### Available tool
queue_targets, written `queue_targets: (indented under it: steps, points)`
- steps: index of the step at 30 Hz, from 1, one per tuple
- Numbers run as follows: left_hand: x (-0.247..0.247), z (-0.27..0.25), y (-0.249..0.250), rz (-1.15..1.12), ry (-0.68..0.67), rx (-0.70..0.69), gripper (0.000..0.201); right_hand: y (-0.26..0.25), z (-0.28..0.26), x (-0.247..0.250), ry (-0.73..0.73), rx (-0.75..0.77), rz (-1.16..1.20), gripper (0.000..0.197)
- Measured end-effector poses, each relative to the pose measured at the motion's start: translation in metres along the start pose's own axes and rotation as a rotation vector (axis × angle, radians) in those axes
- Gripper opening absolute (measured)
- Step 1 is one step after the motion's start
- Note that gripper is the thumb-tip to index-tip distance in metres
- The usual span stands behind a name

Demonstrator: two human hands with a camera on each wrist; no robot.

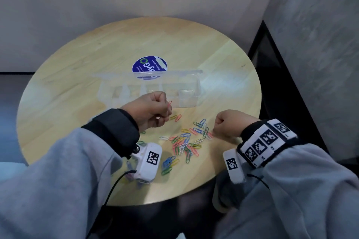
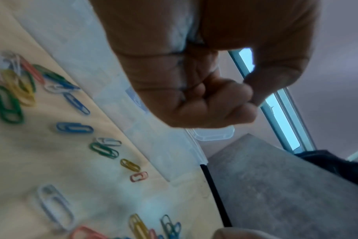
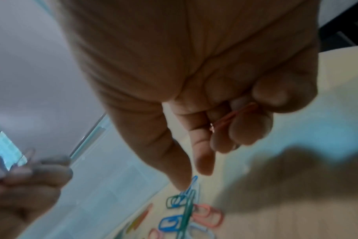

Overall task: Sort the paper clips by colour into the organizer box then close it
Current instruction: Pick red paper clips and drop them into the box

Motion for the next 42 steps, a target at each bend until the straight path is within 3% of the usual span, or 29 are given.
queue_targets:
  steps: [8,12,15,18,25,33,38,42]
  points:
    - [-0.004,-0.003,0.001,-0.181,-0.052,0.033,0.021,-0.015,0.013,-0.015,0.035,0.019,-0.185,0.002]
    - [-0.004,0.006,-0.007,0.035,0.058,0.083,0.038,-0.018,0.016,-0.017,0.012,0.003,-0.203,0.005]
    - [-0.001,0.01,-0.014,0.323,0.128,0.131,0.036,-0.017,0.011,-0.014,-0.015,-0.004,-0.169,0.003]
    - [-0.001,0.009,-0.015,0.545,0.189,0.147,0.024,-0.015,0.004,-0.001,-0.033,0.011,-0.067,0.005]
    - [-0.012,0.01,-0.012,0.25,0.101,0.222,0.036,-0.012,0.005,0.005,-0.099,0.096,0.353,0.018]
    - [-0.01,0.009,-0.009,0.267,0.119,0.232,0.039,-0.017,0.013,0.002,-0.109,0.088,0.719,0.025]
    - [-0.013,0.014,-0.01,0.335,0.141,0.225,0.038,-0.032,0.016,0.004,-0.122,-0.054,0.746,0.029]
    - [-0.013,0.013,-0.013,0.372,0.076,0.226,0.039,-0.037,0.02,0.001,-0.216,-0.147,0.651,0.035]
Point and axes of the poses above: each hand's wrist, its own z-axis towards the middle knuckle, its own x-axis out of the back of the hand, y = z × x, the point moved 1 cm from there along z, towards the middle knuckle, and after that the axes turned 5 degrees about x, right-handed, at the moved point
